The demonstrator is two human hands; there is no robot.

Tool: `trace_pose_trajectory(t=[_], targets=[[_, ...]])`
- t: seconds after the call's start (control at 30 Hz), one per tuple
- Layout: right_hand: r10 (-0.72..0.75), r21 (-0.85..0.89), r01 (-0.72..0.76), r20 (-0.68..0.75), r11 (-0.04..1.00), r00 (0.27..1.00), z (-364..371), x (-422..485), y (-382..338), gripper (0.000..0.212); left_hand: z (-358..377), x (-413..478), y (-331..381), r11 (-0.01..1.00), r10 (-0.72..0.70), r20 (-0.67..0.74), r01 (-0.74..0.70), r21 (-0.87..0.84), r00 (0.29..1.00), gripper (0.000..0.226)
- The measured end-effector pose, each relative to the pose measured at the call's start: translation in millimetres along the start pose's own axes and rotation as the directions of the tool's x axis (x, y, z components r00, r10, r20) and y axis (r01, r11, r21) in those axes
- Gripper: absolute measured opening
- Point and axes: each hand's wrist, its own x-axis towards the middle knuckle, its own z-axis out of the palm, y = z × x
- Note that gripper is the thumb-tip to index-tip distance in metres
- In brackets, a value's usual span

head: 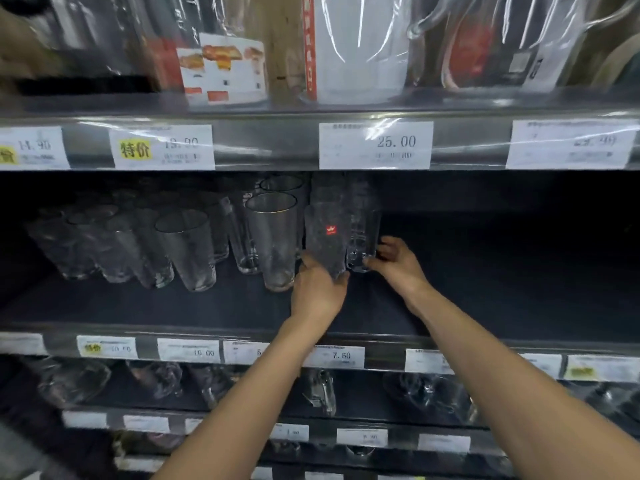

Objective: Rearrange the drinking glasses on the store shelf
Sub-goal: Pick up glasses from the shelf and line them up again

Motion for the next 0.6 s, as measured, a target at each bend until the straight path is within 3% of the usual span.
trace_pose_trajectory(t=[0.2,0.43,0.6], targets=[[-0.091,-0.056,0.092,0.018,0.994,0.996,6,5,8,0.057,4,9,-3,1.000,-0.009,-0.020,0.009,0.015,1.000,0.069],[-0.128,-0.150,0.130,0.023,0.980,0.991,9,7,8,0.056,6,13,-8,0.999,-0.002,0.001,0.002,-0.050,1.000,0.085],[-0.087,-0.075,0.091,0.058,0.993,0.995,11,9,6,0.060,5,11,-8,0.998,0.004,0.021,-0.003,-0.067,1.000,0.090]])
